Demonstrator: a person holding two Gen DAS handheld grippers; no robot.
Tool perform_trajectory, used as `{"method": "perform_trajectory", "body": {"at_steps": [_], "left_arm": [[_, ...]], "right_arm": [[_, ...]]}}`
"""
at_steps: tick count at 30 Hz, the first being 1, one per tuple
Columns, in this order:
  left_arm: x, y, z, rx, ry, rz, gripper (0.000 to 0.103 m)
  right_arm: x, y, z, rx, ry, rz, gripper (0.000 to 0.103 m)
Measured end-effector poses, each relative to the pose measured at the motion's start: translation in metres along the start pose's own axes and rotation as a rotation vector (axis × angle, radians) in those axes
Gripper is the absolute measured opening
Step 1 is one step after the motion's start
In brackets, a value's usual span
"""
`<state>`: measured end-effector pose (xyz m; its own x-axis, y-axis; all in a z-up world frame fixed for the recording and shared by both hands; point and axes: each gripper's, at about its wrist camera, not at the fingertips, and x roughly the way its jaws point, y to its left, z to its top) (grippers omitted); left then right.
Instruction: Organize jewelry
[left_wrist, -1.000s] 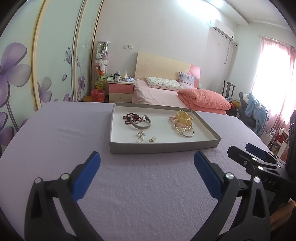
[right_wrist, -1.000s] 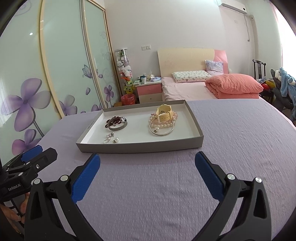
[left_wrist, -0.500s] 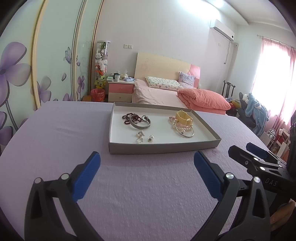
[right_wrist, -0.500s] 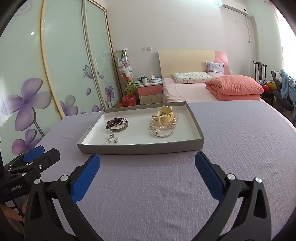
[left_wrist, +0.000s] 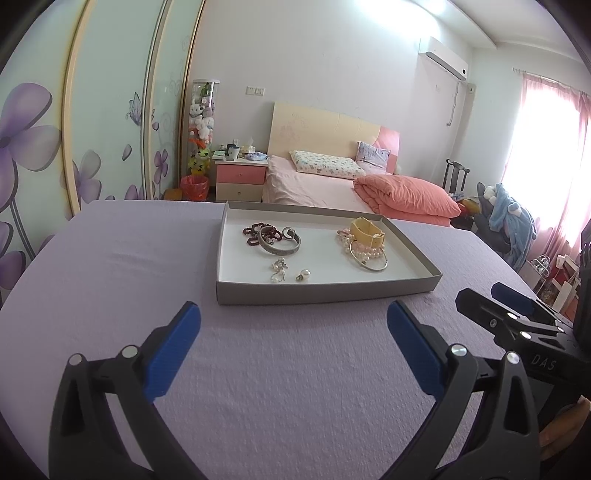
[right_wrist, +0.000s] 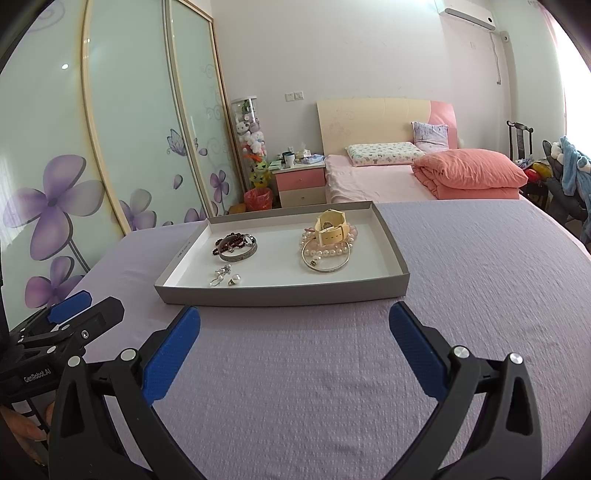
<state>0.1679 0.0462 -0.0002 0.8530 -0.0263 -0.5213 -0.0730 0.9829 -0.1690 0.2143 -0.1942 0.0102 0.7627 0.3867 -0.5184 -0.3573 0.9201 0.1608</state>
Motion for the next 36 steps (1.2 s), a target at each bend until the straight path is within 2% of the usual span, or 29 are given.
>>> {"method": "perform_trajectory", "body": {"at_steps": [36], "left_arm": [[0.0,-0.0003,0.0008,0.001,0.001,0.0,0.101]], "right_arm": [[-0.0011,-0.0004,0.0021,0.002,0.0,0.006,0.102]]}}
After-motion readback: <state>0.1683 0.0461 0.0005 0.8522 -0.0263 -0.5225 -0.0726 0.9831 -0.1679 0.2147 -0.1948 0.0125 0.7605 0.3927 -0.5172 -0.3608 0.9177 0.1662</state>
